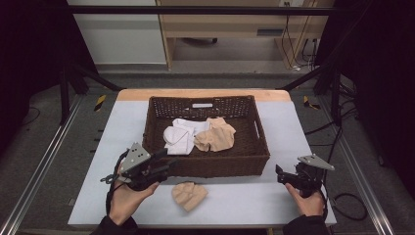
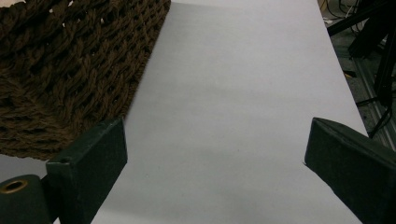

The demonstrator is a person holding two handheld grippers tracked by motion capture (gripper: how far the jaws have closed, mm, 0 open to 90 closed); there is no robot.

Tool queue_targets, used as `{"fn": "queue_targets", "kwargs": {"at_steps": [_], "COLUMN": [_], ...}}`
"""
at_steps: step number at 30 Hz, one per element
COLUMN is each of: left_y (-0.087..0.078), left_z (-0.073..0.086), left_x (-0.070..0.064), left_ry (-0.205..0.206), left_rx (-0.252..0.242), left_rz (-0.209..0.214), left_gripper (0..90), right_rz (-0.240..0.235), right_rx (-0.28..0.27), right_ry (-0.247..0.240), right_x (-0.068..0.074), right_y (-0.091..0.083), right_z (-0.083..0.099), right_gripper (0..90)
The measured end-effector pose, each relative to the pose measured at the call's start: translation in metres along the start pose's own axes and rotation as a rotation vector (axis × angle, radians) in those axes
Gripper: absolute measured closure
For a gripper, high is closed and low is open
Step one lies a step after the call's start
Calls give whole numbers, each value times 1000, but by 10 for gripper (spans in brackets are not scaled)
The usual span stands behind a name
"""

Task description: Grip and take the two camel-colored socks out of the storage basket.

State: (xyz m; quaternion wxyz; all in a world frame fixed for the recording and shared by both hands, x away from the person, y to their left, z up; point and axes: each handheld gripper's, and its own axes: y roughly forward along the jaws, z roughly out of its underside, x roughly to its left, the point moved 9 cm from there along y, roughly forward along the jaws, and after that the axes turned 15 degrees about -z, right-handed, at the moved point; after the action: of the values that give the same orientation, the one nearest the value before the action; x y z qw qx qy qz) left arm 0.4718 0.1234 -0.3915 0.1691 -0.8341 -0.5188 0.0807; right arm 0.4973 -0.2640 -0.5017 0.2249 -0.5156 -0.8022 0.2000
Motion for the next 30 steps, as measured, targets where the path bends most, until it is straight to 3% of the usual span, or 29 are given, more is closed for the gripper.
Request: {"fn": "queue_targets", "kwargs": {"at_steps": [11, 30], "left_y": [22, 86], "left_z": [-35, -76], "left_x": [2, -7], "left_ry": [-4, -17], "left_rx": [-47, -20], "left_rz": [-23, -55], "left_gripper": [479, 454], "right_rz": [1, 4], "right_rx": [-5, -11], "right_ry": [5, 8], "right_x": [0, -2], "right_y": [0, 0], "right_z": [-1, -2], "right_gripper": [57, 58]}}
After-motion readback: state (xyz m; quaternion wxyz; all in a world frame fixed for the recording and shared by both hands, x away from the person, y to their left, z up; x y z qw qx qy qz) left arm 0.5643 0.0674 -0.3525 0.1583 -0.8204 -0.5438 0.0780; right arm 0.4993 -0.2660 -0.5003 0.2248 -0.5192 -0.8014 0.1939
